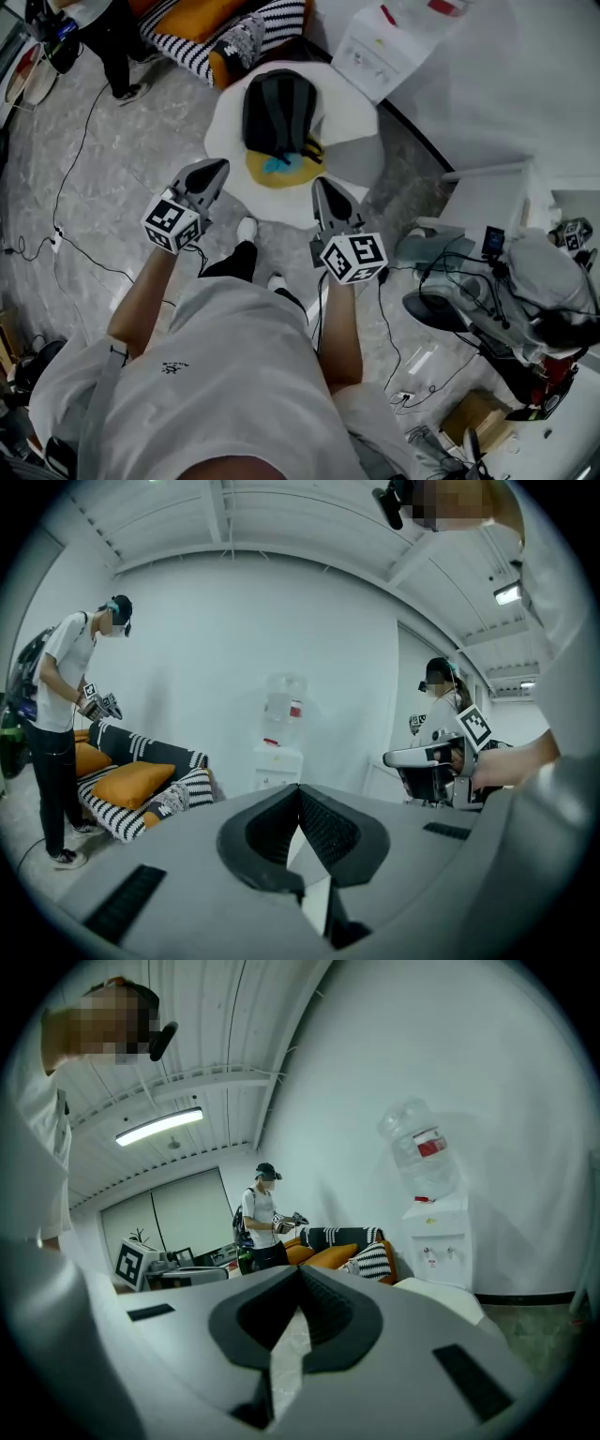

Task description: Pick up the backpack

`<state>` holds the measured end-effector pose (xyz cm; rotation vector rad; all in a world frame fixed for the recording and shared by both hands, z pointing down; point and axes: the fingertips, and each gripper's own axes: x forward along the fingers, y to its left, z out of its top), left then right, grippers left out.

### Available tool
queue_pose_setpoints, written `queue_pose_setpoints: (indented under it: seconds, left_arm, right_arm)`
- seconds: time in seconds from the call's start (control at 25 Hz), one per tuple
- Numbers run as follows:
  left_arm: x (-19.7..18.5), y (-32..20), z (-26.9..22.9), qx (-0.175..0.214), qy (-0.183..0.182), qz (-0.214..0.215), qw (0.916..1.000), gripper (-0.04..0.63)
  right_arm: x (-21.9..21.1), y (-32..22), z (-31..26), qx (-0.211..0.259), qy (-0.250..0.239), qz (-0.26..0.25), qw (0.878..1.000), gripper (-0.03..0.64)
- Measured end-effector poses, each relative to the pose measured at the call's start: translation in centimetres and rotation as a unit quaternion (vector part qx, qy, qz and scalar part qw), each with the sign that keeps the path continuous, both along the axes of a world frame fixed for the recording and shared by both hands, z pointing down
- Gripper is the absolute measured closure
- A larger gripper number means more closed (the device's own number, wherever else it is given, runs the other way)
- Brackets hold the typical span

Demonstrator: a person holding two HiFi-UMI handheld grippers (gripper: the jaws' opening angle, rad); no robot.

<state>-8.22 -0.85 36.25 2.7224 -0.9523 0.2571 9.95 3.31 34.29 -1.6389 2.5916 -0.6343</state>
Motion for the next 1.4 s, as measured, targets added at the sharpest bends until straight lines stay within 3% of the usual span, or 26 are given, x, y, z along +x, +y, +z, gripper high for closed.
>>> queue_pose_setpoints:
  seconds: [0.44, 0.8, 1.12, 1.4]
  left_arm:
    - [-0.9, -9.1, 6.2, -0.048, 0.008, 0.029, 0.9984, 0.592]
    - [-1.8, -13.3, 10.9, -0.07, -0.012, 0.04, 0.9967, 0.594]
    - [1.0, -15.7, 15.1, -0.089, -0.029, 0.049, 0.9944, 0.592]
    - [3.8, -19.5, 19.4, -0.092, -0.031, 0.008, 0.9953, 0.592]
  right_arm:
    - [-0.5, -8.0, 6.0, -0.054, 0.011, 0.019, 0.998, 0.61]
    - [-1.2, -12.3, 9.4, -0.076, 0.018, 0.02, 0.997, 0.611]
    - [0.6, -15.3, 13.4, -0.095, 0.019, 0.012, 0.995, 0.611]
    - [2.7, -20.0, 18.3, -0.089, 0.048, -0.022, 0.995, 0.611]
